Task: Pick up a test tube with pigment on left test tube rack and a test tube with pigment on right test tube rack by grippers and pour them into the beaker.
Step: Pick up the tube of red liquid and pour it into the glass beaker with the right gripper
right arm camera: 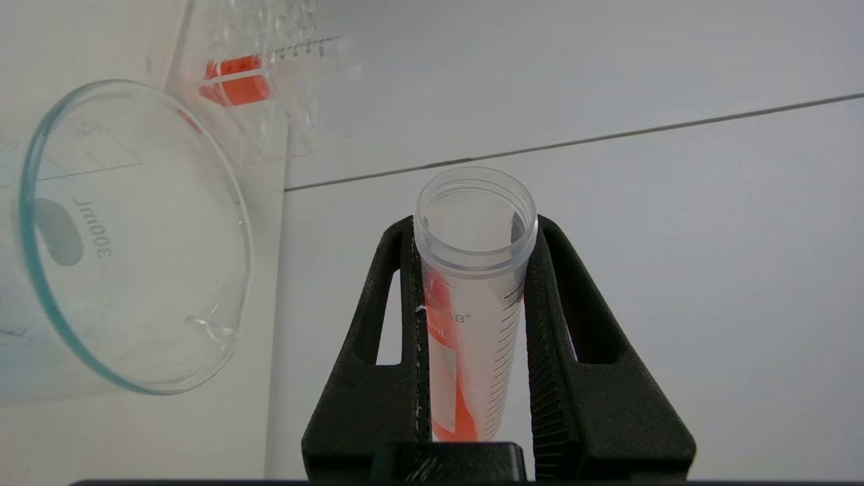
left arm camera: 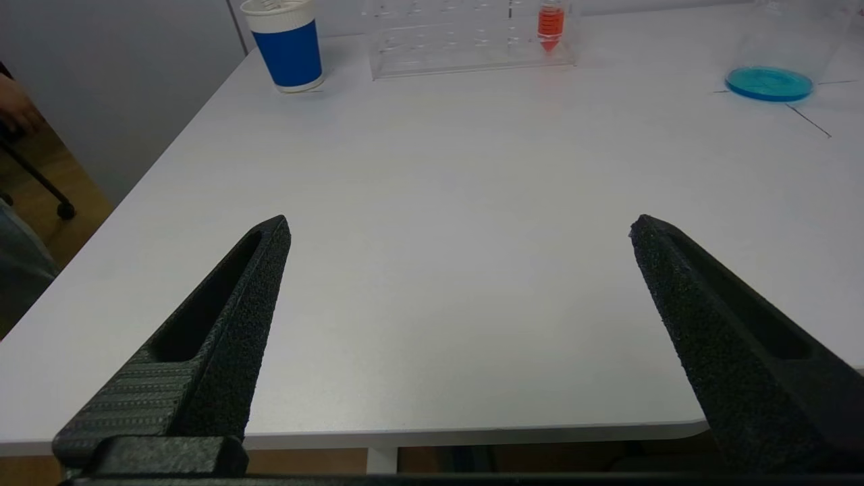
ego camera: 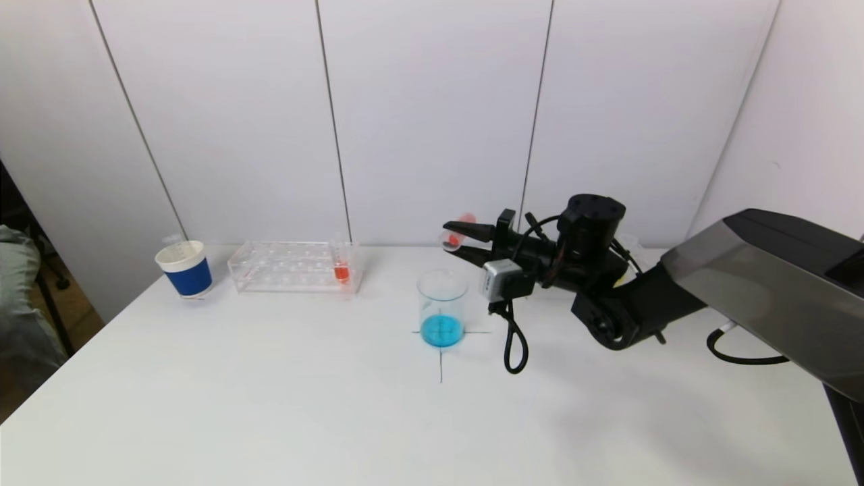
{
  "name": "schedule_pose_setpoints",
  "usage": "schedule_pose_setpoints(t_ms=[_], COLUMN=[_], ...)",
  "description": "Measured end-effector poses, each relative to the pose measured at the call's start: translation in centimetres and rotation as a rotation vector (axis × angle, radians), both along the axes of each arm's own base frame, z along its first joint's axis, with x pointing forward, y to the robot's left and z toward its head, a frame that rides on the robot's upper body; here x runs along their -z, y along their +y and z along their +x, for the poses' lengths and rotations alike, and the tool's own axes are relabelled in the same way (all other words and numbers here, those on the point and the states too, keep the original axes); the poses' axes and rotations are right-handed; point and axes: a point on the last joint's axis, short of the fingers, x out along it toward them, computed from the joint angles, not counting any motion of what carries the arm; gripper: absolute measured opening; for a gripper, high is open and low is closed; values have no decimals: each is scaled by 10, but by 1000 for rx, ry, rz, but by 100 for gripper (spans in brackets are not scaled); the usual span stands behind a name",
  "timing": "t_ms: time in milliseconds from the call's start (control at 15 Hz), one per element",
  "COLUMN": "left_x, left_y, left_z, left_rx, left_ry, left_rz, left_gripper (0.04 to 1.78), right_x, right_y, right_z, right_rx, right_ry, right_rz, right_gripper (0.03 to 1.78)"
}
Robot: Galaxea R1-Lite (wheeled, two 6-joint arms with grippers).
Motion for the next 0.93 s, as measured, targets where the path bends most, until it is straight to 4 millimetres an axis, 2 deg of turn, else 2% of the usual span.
schedule_pose_setpoints(t_ms=[933], left_x=[0], left_y=[0], left_z=[0], left_rx=[0], left_ry=[0], left_rz=[0], left_gripper=[176], right_x=[-4], right_y=[-3], right_z=[0], right_rx=[-4], right_ry=[-56], right_rz=[-178], right_gripper=[46])
